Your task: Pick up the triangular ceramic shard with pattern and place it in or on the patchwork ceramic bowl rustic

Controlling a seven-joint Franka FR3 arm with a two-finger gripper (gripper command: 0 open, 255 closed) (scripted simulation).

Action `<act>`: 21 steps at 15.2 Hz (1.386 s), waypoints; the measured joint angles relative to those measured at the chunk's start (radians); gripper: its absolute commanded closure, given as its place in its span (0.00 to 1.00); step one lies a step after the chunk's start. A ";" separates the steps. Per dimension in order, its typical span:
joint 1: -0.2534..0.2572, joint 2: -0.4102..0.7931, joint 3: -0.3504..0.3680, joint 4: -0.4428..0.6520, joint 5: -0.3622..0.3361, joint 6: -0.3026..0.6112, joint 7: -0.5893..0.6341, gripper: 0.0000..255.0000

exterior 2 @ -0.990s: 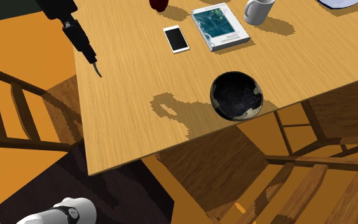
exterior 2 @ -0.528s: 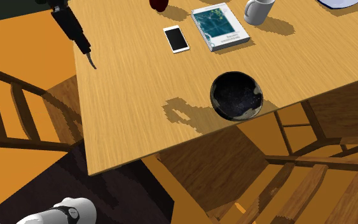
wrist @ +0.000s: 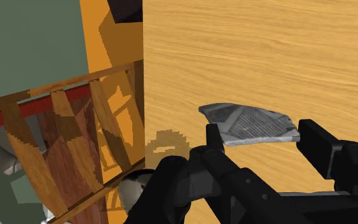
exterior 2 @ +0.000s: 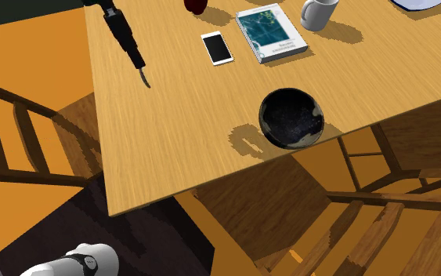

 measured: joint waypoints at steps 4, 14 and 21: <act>-0.046 0.012 -0.037 0.024 -0.032 0.017 -0.082 1.00; -0.153 0.092 -0.126 0.120 -0.115 0.073 -0.273 1.00; -0.192 0.244 -0.183 0.340 -0.190 0.055 -0.409 1.00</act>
